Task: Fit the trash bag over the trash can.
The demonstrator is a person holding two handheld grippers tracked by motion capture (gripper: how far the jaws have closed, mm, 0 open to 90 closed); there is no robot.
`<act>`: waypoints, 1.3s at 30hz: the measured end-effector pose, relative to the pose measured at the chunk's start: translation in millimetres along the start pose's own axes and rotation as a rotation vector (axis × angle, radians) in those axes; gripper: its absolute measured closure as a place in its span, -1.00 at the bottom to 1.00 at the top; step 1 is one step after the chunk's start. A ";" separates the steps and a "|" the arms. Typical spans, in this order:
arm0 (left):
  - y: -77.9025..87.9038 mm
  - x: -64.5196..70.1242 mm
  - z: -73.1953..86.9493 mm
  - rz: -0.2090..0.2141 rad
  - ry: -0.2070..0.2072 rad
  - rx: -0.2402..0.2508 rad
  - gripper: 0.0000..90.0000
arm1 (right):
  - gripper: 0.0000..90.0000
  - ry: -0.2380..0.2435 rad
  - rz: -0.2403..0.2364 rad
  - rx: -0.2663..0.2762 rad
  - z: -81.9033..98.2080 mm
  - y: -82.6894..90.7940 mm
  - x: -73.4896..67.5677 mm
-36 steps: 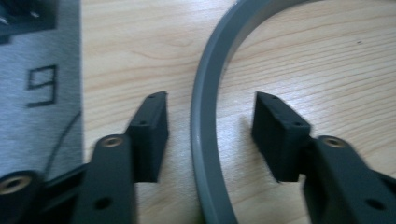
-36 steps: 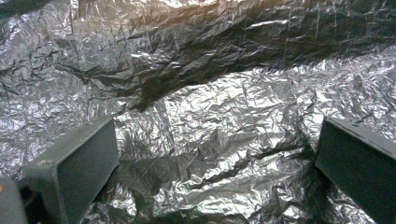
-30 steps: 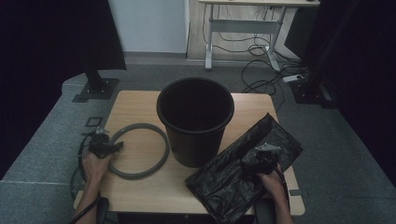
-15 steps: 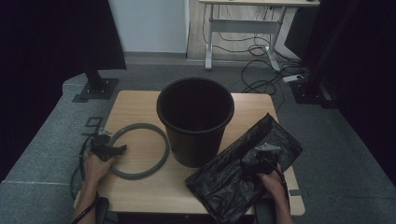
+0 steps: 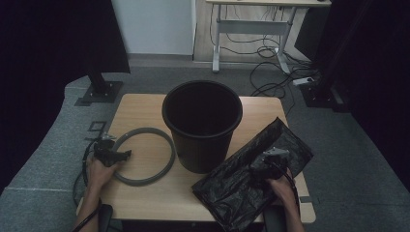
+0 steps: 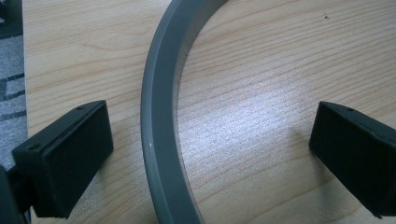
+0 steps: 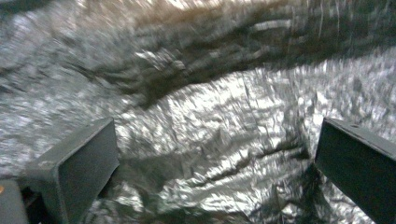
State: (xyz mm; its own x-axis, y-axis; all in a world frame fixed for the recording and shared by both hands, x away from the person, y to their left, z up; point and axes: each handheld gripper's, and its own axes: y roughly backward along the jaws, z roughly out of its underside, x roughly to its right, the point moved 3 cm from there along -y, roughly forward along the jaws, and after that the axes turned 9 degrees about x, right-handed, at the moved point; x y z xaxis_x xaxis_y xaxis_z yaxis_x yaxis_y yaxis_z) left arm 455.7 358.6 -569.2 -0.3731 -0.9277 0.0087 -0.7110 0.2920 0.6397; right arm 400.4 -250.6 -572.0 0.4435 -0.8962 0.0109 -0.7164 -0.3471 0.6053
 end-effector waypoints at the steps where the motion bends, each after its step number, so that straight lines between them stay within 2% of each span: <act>1: 0.0 0.0 0.0 0.000 0.000 0.000 -1.00 | -1.00 0.005 -0.006 0.002 -3.0 1.4 -2.3; 6: 0.0 0.0 0.0 0.000 0.000 0.000 -1.00 | -1.00 0.051 -0.062 -0.007 -17.5 10.0 -23.3; 13: 0.0 0.0 0.0 0.000 0.000 0.000 -1.00 | -1.00 0.122 -0.165 -0.048 -23.0 19.8 -62.4; 16: 0.0 0.0 0.0 0.000 0.000 0.000 -1.00 | -1.00 0.168 -0.199 -0.100 -18.9 18.6 -79.2; 22: 0.0 0.0 0.0 0.000 0.000 0.000 -1.00 | -1.00 0.201 -0.252 -0.171 -10.7 16.1 -102.5; 27: 0.0 0.0 0.0 0.000 0.000 0.000 -1.00 | -1.00 0.212 -0.231 -0.236 -2.0 12.0 -107.6; 32: 0.0 0.1 0.1 0.000 0.000 0.000 -1.00 | -1.00 0.190 -0.209 -0.246 -1.8 12.9 -107.4; 39: 0.1 0.2 0.1 -0.001 0.000 0.000 -1.00 | -0.48 0.161 -0.186 -0.249 -6.5 19.5 -96.1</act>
State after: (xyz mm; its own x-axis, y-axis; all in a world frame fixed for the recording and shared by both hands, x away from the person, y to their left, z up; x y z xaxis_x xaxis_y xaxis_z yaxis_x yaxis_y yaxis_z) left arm 455.4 358.4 -569.3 -0.3725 -0.9280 0.0086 -0.7114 0.2915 0.6395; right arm 347.3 -169.5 -556.1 0.6477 -0.7619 -0.0049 -0.4702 -0.4048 0.7842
